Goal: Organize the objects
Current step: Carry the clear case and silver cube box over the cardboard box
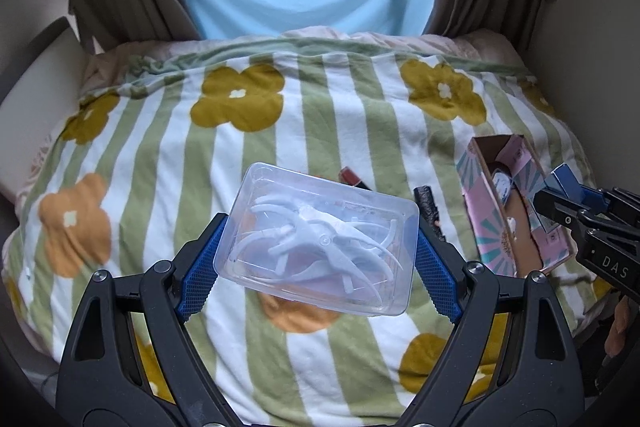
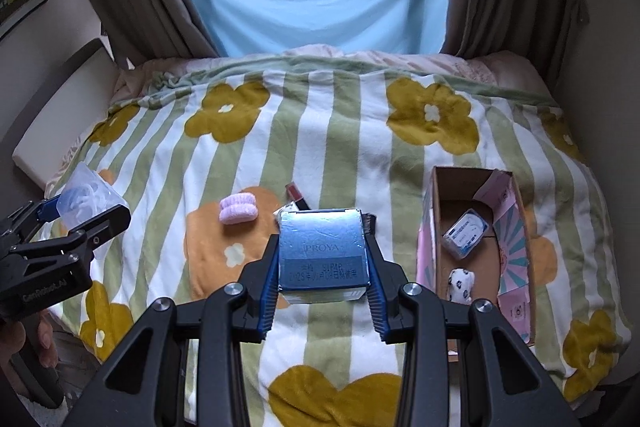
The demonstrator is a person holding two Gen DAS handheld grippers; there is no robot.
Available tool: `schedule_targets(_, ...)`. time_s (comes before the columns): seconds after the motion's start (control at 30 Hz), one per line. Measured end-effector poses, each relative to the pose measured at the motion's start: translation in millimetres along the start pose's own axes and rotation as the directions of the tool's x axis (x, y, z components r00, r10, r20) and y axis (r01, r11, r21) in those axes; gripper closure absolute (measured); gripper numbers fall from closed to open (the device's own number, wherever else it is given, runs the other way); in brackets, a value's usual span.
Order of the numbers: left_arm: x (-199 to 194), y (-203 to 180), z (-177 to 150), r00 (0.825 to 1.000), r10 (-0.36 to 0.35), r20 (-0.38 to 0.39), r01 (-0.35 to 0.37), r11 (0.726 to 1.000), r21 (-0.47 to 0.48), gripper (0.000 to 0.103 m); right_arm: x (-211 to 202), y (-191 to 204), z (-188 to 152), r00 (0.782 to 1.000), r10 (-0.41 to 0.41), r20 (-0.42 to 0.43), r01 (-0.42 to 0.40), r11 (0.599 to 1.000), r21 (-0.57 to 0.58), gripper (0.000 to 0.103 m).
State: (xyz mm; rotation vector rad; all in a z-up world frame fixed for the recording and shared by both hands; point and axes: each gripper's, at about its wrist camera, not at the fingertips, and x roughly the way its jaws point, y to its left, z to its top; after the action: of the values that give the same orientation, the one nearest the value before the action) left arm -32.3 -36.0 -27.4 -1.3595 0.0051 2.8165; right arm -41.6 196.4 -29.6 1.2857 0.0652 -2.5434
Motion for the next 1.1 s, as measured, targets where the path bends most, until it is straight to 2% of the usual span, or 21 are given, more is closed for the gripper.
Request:
schedule_targets(0.37,13.1,-61.2,35.3,0.995,-0.102,0.022,0.099,0.989,0.108,0.017,-17.9,-59.5,1.7,0.995,-0.101,0.023,0.098,0.988,0.121,0.068)
schedule_targets(0.6,30.7,-124.5,57.6,0.979,-0.205,0.001,0.201,0.961,0.192,0.017,-23.9,-106.5,-7.8,0.985,-0.17,-0.001,0.167,0.964,0.208,0.068)
schedule_targets(0.83,59.7,-194.9,75.5,0.954,-0.295,-0.052,0.297,0.91,0.288,0.017,-15.2,-146.9,-18.7,0.975,-0.215,-0.05,0.22,0.936,0.274,0.068)
schedule_targets(1.1,117.9,-275.1,86.1,0.924,-0.35,-0.155,0.382,0.835,0.396,0.017,25.5,-192.0,-39.7,0.963,-0.228,-0.143,0.265,0.898,0.35,0.068)
